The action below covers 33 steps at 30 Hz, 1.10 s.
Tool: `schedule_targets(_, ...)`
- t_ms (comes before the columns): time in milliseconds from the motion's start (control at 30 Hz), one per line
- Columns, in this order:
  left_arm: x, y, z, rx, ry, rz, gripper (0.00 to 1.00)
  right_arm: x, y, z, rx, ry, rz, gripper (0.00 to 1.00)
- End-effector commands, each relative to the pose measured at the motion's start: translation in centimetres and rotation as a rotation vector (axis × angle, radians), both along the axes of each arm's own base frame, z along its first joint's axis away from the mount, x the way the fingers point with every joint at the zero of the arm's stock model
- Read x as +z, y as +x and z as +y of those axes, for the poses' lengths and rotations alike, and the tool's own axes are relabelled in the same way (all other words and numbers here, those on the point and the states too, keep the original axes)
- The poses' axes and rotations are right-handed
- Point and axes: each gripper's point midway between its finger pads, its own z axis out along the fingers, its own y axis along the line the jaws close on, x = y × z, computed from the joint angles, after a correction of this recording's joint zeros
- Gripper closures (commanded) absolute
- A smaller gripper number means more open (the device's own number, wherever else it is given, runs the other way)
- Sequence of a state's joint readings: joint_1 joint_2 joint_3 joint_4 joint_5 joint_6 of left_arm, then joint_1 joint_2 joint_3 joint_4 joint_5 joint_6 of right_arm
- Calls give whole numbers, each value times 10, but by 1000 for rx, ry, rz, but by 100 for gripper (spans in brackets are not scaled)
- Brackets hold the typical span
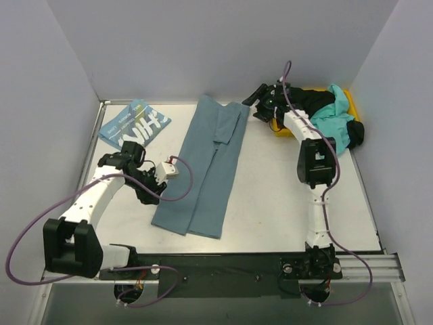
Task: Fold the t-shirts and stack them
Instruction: Rotate the tshirt 90 degrees
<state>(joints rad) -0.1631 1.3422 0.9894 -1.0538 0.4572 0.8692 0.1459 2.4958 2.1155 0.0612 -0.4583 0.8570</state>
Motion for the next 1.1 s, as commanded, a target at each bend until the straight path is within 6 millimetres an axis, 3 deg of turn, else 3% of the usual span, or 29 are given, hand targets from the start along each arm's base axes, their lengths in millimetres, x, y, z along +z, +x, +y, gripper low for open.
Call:
schedule_targets(0, 26, -6, -20, -177, -123, -169, 59, 137, -56, -19, -11, -129, -157, 22)
schedule_targets(33, 29, -5, -23, -169, -140, -184, 58, 129, -70, -25, -15, -172, -112, 21)
schedule_targets(67, 29, -8, -28, -141, -174, -172, 58, 134, -93, -27, -8, -195, -95, 19)
schedule_targets(133, 31, -10, -35, -105, -219, -185, 58, 117, -141, -27, 33, -281, -1, 18)
schedule_targets(167, 34, -11, -38, -103, -237, -214, 58, 97, -167, -27, 81, -334, 70, 17)
schedule_targets(300, 33, -14, -43, -31, -288, -260, 58, 47, -292, 3, 313, -466, 259, 14)
schedule_targets(367, 36, -12, -45, -9, -312, -287, 58, 10, -361, 14, 432, -494, 381, 14)
schedule_targets(400, 38, -12, -47, 3, -327, -292, 58, 10, -377, 19, 445, -476, 391, 15)
schedule_targets(433, 40, -13, -50, 2, -346, -300, 58, -9, -408, 29, 506, -465, 448, 16)
schedule_targets(500, 45, -14, -54, 13, -379, -306, 58, -23, -443, 48, 573, -371, 500, 18)
schedule_targets(633, 47, -16, -55, 14, -392, -325, 59, -45, -479, 72, 584, -257, 568, 27)
schedule_targets(800, 50, -9, -52, 38, -380, -360, 59, -65, -498, 107, 630, -148, 601, 29)
schedule_targets(967, 60, -3, -51, 93, -378, -368, 59, -96, -506, 105, 621, -189, 695, 30)
schedule_targets(1033, 63, 0, -48, 115, -361, -368, 59, -100, -504, 112, 635, -162, 692, 39)
schedule_targets(1067, 68, 3, -47, 119, -356, -379, 59, -99, -503, 115, 645, -144, 695, 51)
